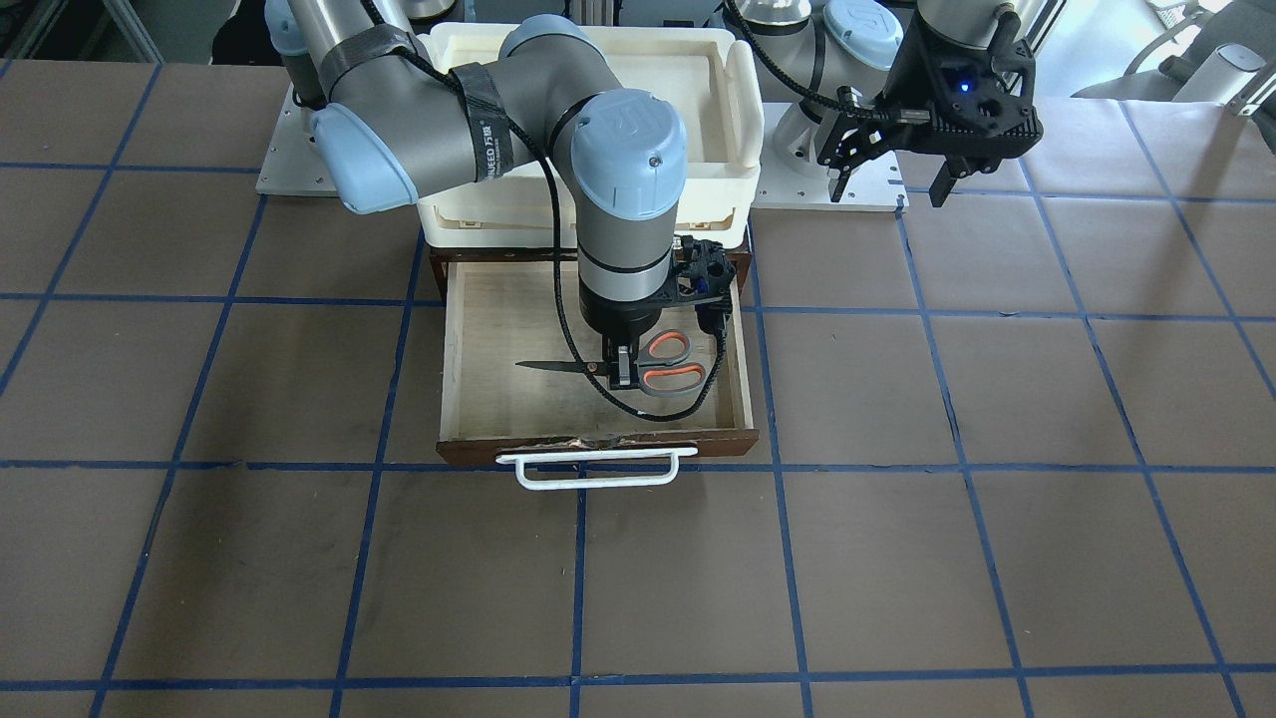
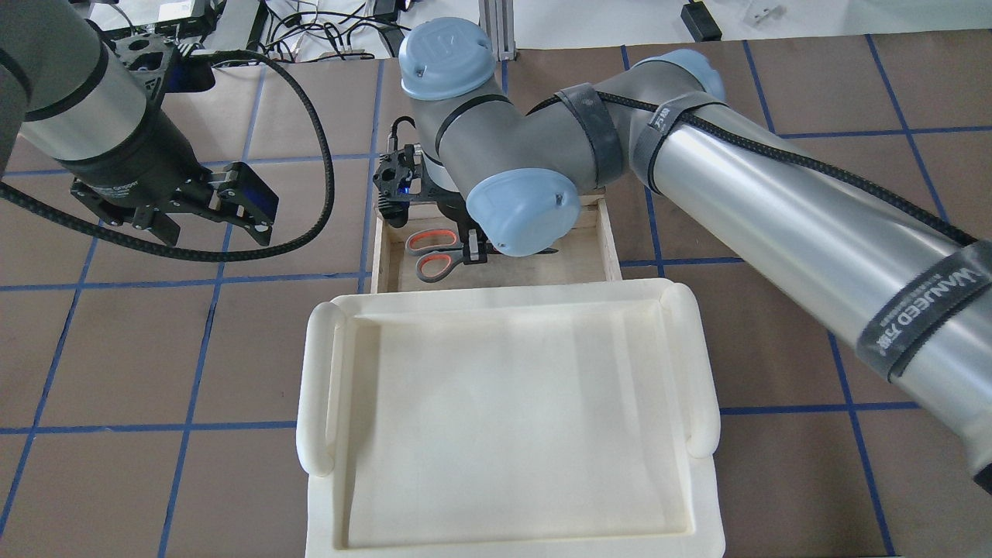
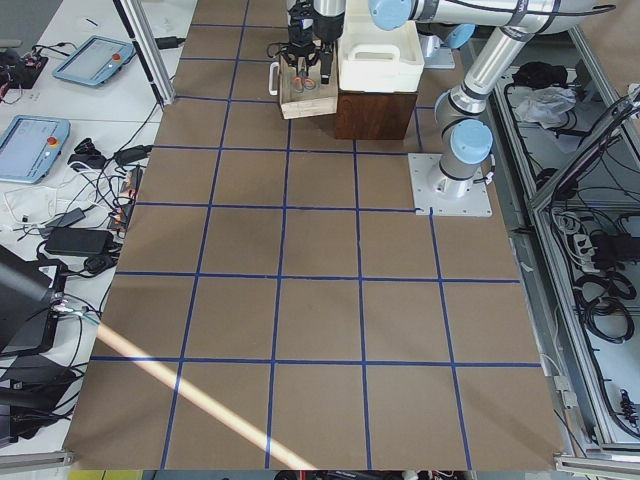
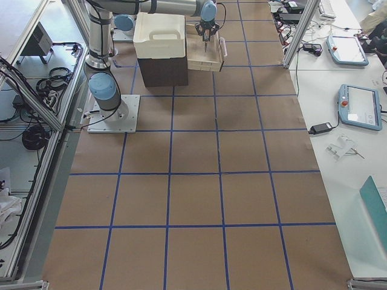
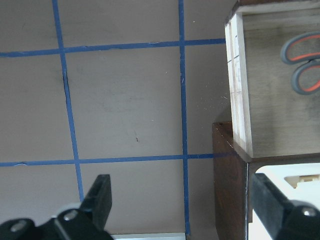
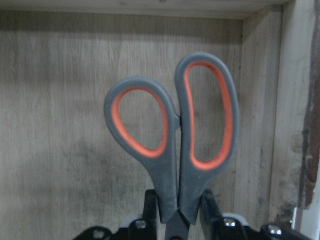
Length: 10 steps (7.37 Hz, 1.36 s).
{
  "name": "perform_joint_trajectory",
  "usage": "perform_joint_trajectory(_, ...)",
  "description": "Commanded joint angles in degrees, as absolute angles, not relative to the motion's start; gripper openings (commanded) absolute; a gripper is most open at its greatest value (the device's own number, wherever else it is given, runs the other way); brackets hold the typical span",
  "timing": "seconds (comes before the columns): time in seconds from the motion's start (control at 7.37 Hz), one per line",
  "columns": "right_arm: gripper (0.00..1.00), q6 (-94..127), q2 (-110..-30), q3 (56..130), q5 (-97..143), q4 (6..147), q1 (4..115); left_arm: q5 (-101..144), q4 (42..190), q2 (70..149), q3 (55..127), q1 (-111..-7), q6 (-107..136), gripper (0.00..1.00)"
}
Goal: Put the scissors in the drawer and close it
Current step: 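Lower the scissors into the drawer and open the right gripper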
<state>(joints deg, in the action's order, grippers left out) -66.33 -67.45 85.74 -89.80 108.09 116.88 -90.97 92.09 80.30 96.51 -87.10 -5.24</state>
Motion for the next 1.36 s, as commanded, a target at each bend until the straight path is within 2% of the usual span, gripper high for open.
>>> perform_joint_trajectory(0.0, 0.66, -65.14, -67.24, 85.96, -91.31, 108.19, 116.98, -90.97, 92.11, 80.33, 96.5, -87.1, -5.27, 1.0)
perform_joint_trajectory(0.14, 0.99, -64.78, -67.15, 86.04, -91.06, 108.19, 116.98, -90.97, 92.11, 80.33, 96.5, -87.1, -5.27, 1.0)
perform_joint_trajectory(0.54, 1.0, -64.25, -68.46, 85.43, -91.58, 108.02, 116.55, -90.97, 92.11, 80.24, 96.5, -87.1, -5.27, 1.0)
perform_joint_trajectory(1.22, 1.0, -59.08, -82.33, 86.31, -93.34, 102.75, 103.39, -90.0, 91.67, 81.56, 96.15, -87.01, -4.92, 1.0)
